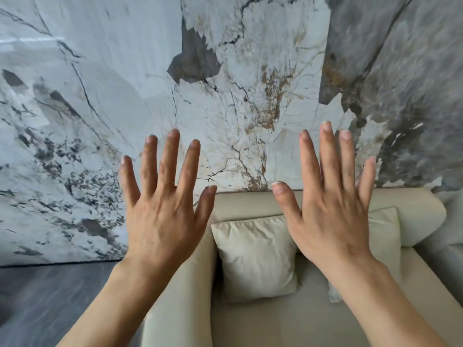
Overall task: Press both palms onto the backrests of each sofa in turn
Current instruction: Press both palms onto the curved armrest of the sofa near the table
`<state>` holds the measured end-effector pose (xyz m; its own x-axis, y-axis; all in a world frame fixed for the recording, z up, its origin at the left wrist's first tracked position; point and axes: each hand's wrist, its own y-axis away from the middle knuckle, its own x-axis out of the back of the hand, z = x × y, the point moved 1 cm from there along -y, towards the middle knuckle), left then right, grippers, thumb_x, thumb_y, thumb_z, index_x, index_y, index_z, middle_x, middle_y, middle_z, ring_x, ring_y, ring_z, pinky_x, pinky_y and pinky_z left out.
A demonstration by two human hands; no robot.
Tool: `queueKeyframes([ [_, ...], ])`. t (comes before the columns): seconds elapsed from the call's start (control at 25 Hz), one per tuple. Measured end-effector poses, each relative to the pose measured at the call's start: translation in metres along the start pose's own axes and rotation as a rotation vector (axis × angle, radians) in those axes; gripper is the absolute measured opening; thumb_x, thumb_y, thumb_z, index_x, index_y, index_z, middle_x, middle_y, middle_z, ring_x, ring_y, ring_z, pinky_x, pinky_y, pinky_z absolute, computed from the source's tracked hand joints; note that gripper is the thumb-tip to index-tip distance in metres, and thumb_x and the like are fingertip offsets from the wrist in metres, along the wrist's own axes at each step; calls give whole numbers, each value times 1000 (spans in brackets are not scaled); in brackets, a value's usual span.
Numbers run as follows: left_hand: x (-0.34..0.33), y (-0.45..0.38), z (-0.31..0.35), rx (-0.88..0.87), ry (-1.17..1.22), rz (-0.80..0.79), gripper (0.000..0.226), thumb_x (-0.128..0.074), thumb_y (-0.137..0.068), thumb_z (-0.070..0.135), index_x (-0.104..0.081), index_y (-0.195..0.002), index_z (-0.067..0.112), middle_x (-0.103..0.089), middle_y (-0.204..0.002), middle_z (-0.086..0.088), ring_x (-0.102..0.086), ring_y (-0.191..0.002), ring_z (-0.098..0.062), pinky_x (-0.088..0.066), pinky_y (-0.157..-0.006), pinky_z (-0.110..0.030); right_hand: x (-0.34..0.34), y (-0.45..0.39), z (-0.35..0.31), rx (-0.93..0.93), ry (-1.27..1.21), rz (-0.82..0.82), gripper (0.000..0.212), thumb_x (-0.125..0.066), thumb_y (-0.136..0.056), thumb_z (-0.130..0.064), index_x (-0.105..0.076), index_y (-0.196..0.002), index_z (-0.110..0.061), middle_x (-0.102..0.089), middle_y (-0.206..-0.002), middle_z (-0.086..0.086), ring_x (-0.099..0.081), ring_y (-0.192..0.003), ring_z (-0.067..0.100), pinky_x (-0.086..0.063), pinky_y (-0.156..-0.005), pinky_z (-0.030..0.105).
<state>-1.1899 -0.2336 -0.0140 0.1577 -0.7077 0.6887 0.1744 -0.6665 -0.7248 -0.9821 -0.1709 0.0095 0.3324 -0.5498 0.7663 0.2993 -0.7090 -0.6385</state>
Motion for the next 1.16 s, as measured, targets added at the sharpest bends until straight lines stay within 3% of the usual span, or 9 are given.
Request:
queueKeyframes([
  [0.24,15,-9,-57,-49,18,8,64,-32,-99,50,-27,-155,19,-20,-164,-9,-11,-151,-34,-7,-120,-59,4,2,-56,-62,-19,42,73,-18,-97,-61,-12,-156,-20,-5,-165,7,-1,-151,27,-2,-118,61],
  [0.68,17,-1,-38,-68,24,3,63,-33,-100,50,-28,-155,19,-21,-163,-10,-12,-151,-34,-9,-119,-59,10,18,-41,-123,-46,36,73,-19,-96,-61,-12,-156,-20,-2,-164,6,-1,-151,26,1,-118,59],
  [1.16,-77,-74,-124,-315,311,-9,63,-32,-99,49,-30,-153,16,-22,-163,-13,-13,-150,-38,-10,-117,-61,-31,-16,-131,-415,253,31,73,-16,-96,-63,-8,-156,-22,-1,-165,5,4,-151,24,1,-117,58],
])
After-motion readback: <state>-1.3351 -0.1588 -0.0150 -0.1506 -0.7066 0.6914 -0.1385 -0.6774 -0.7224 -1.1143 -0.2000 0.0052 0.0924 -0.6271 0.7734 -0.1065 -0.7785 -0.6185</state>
